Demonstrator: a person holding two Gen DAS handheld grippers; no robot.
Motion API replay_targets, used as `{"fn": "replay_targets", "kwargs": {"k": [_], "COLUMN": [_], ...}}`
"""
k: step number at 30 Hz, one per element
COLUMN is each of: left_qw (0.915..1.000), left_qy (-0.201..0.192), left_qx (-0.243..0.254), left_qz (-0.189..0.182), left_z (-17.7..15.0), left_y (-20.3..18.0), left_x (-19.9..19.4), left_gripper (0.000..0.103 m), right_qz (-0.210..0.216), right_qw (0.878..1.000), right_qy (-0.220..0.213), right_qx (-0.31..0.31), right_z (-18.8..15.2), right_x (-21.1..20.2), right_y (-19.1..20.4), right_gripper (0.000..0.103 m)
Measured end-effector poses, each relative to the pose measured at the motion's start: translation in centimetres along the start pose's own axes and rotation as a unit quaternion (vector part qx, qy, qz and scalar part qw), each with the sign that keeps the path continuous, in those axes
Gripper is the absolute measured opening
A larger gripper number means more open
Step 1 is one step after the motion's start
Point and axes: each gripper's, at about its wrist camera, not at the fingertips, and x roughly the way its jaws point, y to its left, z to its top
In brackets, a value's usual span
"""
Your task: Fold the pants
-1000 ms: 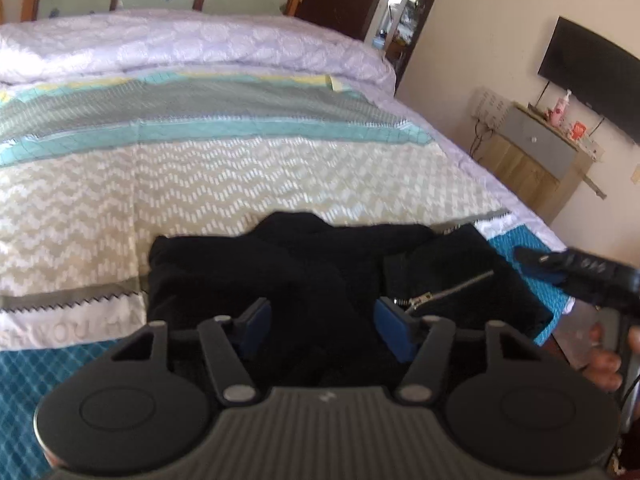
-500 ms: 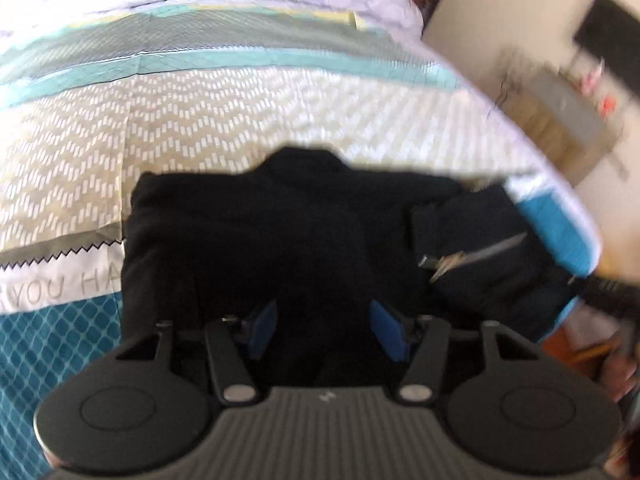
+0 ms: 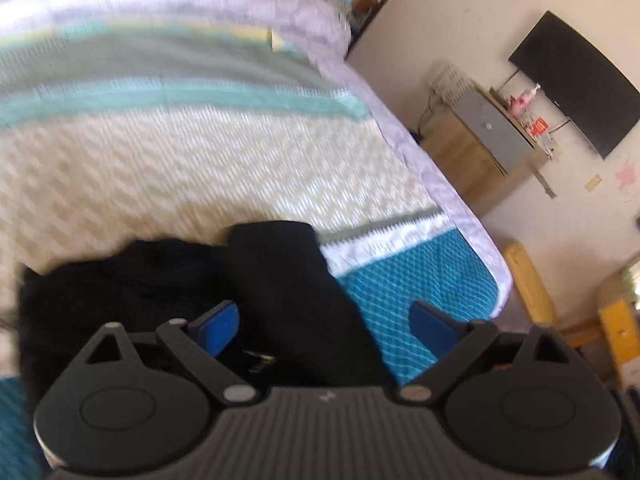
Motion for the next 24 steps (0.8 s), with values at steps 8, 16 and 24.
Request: {"fn": "replay_targets", "kwargs": {"k": [8,16,24], "left_qw": [0.9927,0.974,0.982], "left_qy": [-0.035,-0.045,-0.065], "left_qx": [-0.108,-0.211,-0.167], "left_qz": [-0.041,-0.069,-0.06], "left_z": [-1.2,-1.6,-0.2], "left_y": [4.5,9.1,8.7], "left_x": [-0.6,-3.4,-3.5], "left_gripper": [0.019,0.096,0.013], "right_qz": [0.023,0.038,0.063], "right_qw": [1.0,0.998,0.997], "right_qy": [-0.006,-0.033,-0.002], "right_qx": [0.002,0.024,-0.042], "right_z": [0.2,1.9,1.6], "right_x": [-0.7,-0.8,0.5], "right_y": [1.1,2.4,6.5], "right_gripper": [0.016,0.016,0.017]}}
